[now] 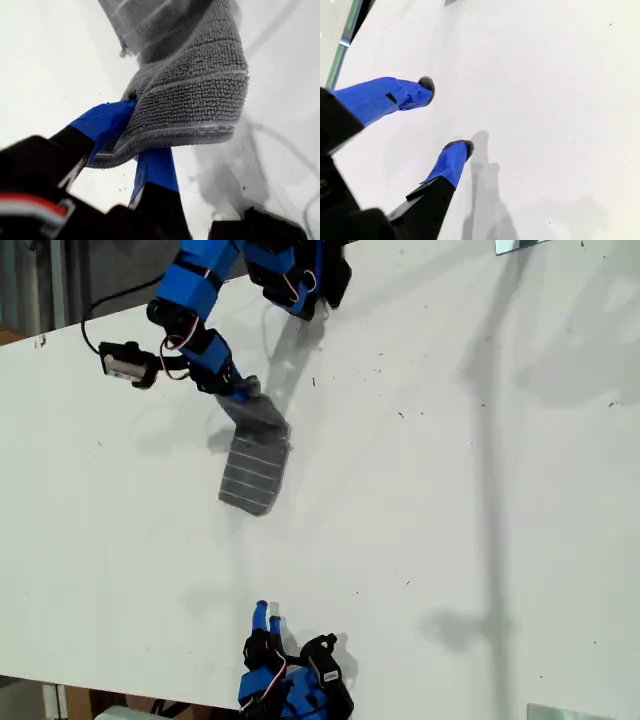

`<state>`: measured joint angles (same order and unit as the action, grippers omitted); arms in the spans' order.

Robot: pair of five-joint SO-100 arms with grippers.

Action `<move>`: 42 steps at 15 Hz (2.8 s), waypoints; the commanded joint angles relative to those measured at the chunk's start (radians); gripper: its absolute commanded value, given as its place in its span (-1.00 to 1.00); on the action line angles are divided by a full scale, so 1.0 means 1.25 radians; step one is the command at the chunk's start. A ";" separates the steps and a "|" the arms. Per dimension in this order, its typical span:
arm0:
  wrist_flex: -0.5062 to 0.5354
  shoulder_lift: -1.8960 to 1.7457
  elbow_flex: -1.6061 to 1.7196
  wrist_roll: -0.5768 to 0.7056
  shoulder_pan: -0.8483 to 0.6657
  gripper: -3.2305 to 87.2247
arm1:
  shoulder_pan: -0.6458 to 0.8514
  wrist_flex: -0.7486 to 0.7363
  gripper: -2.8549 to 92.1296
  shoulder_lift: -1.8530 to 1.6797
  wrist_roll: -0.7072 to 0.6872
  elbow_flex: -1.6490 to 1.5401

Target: Grasp corners of a square towel and fold twice.

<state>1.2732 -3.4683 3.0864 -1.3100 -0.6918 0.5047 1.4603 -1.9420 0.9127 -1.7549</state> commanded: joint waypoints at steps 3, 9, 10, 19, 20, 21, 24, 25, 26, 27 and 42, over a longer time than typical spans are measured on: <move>-0.001 -0.006 0.004 0.001 -0.015 -0.50 | -0.033 -0.063 -0.94 0.504 -0.153 0.605; -0.005 -0.006 0.004 0.007 -0.011 -0.50 | -0.040 -0.210 -0.23 0.655 -0.231 0.657; -0.005 -0.006 0.004 0.007 -0.011 -0.50 | -0.040 -0.210 -0.14 0.594 -0.245 0.663; -0.009 -0.006 0.002 0.022 -0.001 -0.51 | -0.142 -0.317 -0.73 -0.223 0.025 -0.399; -0.009 -0.006 0.002 0.021 0.001 -0.51 | -0.171 -0.334 -0.73 -0.264 0.072 -0.508; -0.007 -0.006 0.002 0.016 0.002 -0.51 | -0.200 -0.342 -0.73 -0.328 0.131 -0.606; 0.005 -0.006 0.001 0.000 0.005 -0.51 | -0.247 -0.185 -0.73 -0.437 0.250 -0.734; 0.023 -0.006 0.001 -0.022 0.002 -0.51 | -0.276 -0.139 -0.73 -0.498 0.269 -0.750; 0.044 -0.006 0.001 -0.033 0.004 -0.52 | -0.306 -0.136 -0.73 -0.566 0.282 -0.780; 0.045 -0.006 0.007 -0.054 0.027 -0.52 | -0.313 -0.130 -0.73 -0.643 0.283 -0.810; 0.031 -0.006 0.023 0.205 0.233 -0.54 | -0.632 -0.023 -0.72 -1.076 0.475 -0.909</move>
